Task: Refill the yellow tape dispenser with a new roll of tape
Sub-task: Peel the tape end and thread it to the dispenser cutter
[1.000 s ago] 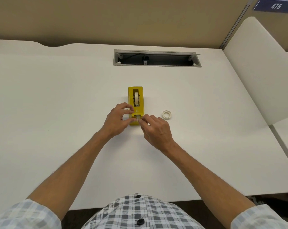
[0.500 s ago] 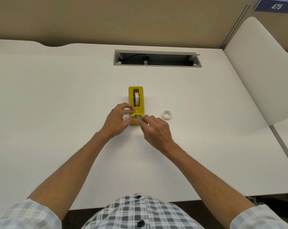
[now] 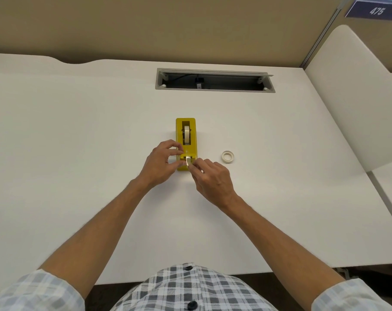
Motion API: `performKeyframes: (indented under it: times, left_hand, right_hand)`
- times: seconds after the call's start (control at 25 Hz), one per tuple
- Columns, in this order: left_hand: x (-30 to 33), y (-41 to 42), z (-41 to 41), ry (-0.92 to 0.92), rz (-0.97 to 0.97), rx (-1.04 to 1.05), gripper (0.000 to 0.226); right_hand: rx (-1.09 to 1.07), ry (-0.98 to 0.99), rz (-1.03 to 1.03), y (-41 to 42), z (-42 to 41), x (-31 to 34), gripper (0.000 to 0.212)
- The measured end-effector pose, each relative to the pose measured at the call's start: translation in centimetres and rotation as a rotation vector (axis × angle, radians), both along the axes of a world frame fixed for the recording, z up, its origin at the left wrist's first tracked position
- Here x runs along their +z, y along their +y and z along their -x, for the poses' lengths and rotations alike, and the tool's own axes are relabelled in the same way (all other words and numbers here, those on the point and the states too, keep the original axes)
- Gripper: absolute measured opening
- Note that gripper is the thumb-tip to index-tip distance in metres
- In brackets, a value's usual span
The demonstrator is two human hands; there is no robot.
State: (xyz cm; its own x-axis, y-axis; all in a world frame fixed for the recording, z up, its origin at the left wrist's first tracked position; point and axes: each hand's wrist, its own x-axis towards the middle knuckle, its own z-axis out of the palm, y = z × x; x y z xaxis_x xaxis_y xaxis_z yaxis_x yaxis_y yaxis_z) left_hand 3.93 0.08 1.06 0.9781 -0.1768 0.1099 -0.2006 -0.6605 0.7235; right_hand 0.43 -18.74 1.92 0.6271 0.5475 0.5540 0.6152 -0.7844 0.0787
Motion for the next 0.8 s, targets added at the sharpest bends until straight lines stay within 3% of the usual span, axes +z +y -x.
performKeyframes:
  times: [0.8]
  left_hand:
    - [0.2,0.0,0.2,0.009,0.033,-0.051,0.025]
  right_hand:
    - [0.002,0.052,-0.060,0.4,-1.3,-1.6,0.010]
